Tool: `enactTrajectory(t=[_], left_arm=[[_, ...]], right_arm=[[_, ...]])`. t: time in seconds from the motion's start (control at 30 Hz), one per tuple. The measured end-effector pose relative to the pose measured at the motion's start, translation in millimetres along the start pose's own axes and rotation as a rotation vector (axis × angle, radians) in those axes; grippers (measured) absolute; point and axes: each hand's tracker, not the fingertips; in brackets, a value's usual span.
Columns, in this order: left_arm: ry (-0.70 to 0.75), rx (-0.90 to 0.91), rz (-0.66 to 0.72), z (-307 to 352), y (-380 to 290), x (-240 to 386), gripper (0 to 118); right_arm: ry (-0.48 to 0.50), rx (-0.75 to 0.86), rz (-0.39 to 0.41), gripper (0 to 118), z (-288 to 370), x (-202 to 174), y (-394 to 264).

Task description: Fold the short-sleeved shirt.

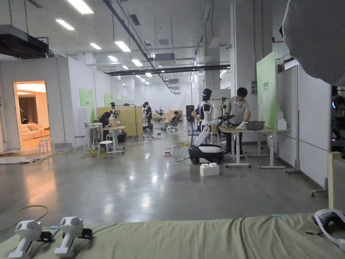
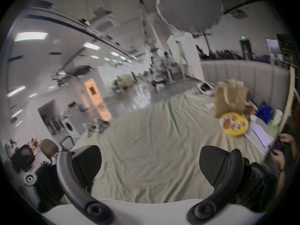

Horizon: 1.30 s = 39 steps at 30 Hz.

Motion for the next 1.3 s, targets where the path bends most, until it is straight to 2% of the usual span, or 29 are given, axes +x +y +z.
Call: enactTrajectory(t=[0.1, 0.23, 0.43, 0.5, 0.6, 0.7, 0.77, 0.83, 0.97, 1.0, 1.1, 1.17, 1.27, 1.3], left_arm=[[-0.044, -0.004, 0.027, 0.8, 3.3, 0.4, 118], [-0.031, 0.005, 0.008, -0.3, 3.9, 3.9, 118], [-0.011, -0.001, -0.041, -0.3, -0.5, 9.5, 118], [-0.015, 0.005, -0.04, -0.6, -0.3, 10.0, 118], [-0.027, 0.008, -0.041, -1.6, 0.2, 10.2, 118], [-0.028, 0.009, -0.051, -2.7, -0.6, 12.8, 118], [-0.027, 0.005, -0.069, -3.0, -1.9, 14.8, 118], [-0.017, 0.007, -0.094, -3.5, -4.6, 17.3, 118], [0.005, 0.026, -0.148, -2.9, -8.5, 21.7, 118], [0.009, 0.032, -0.161, -2.5, -9.8, 22.9, 118], [0.017, 0.049, -0.204, -1.3, -10.7, 24.0, 118], [0.018, 0.066, -0.251, 0.5, -9.1, 24.4, 118], [0.049, 0.105, -0.263, 4.9, -8.3, 23.3, 118], [0.047, 0.124, -0.254, 7.0, -8.0, 21.7, 118]], right_arm=[[-0.022, -0.068, 0.035, 118, -8.2, -1.0, 0.9], [-0.006, -0.022, -0.01, 118, -5.4, -0.1, -3.6], [-0.03, -0.015, 0.027, 118, -5.3, -0.6, 0.1], [-0.008, -0.002, 0.036, 118, -3.6, 1.0, -0.5], [-0.012, 0.013, 0.022, 118, -2.6, 0.1, 1.1], [-0.01, 0.027, 0.044, 118, -0.9, -0.3, 3.7], [-0.001, 0.048, 0.018, 118, 1.9, 0.5, 5.2], [0.071, 0.087, 0.01, 118, 5.8, 4.4, 5.1], [0.254, 0.178, 0.068, 118, 15.2, 10.9, 1.8], [0.264, 0.215, 0.085, 118, 17.3, 11.7, 0.1], [0.125, 0.276, 0.184, 118, 24.8, 5.9, -3.1], [0.149, 0.322, 0.218, 118, 27.5, 7.7, -5.1], [0.195, 0.464, 0.141, 118, 45.1, 14.5, -6.8], [0.217, 0.503, 0.14, 118, 48.3, 17.5, -7.1]])
